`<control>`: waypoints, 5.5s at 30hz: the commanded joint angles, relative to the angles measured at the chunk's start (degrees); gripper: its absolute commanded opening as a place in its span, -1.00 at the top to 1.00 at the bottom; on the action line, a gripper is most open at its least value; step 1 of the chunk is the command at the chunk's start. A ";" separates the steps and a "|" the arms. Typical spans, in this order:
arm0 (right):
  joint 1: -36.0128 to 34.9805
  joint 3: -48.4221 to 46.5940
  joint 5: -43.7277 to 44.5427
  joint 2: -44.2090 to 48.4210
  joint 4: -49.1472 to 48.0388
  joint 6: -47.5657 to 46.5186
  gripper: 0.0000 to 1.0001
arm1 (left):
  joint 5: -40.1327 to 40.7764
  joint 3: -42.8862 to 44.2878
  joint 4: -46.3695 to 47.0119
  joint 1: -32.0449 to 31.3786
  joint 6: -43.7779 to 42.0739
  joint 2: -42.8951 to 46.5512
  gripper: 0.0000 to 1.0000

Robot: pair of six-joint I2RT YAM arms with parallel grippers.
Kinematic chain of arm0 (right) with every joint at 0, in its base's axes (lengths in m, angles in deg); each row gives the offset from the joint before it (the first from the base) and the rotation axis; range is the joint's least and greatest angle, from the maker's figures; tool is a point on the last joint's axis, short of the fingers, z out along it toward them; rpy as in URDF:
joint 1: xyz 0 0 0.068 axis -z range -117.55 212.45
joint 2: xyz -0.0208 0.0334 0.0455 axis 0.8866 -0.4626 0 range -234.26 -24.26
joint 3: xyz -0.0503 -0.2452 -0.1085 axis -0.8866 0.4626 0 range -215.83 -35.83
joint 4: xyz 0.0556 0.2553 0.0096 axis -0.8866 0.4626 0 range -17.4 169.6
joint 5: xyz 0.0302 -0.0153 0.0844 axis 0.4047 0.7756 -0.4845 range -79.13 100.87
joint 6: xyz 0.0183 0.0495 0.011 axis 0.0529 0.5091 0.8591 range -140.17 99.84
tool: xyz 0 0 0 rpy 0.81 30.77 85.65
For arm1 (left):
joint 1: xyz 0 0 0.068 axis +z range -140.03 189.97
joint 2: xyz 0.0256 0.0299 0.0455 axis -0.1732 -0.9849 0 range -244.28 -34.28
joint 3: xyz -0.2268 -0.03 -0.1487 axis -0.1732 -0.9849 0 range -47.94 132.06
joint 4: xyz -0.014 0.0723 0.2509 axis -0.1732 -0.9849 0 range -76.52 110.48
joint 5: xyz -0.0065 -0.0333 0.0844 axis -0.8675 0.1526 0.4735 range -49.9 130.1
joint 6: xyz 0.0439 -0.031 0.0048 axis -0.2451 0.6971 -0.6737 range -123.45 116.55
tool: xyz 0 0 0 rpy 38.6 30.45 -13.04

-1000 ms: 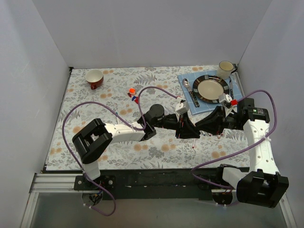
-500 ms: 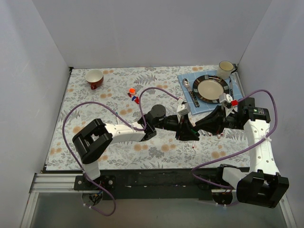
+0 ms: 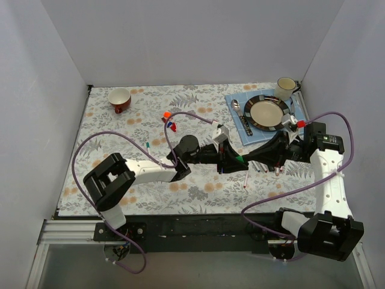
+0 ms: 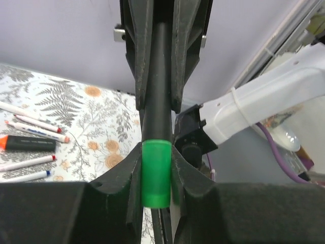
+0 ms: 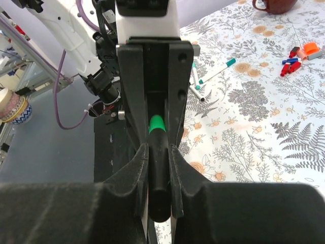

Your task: Open the pen caps

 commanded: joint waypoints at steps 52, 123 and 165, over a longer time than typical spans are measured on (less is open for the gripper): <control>-3.03 16.75 37.41 0.91 -60.37 38.93 0.97 | 28.20 29.32 -70.01 43.11 -4.21 -20.53 0.14; -4.35 17.54 25.46 6.89 -51.58 29.00 -0.10 | 56.86 13.93 -77.83 42.14 -5.62 -3.99 0.13; -4.43 16.92 24.23 7.24 -49.38 28.21 -0.09 | 49.40 10.95 -68.96 41.62 3.87 2.65 1.00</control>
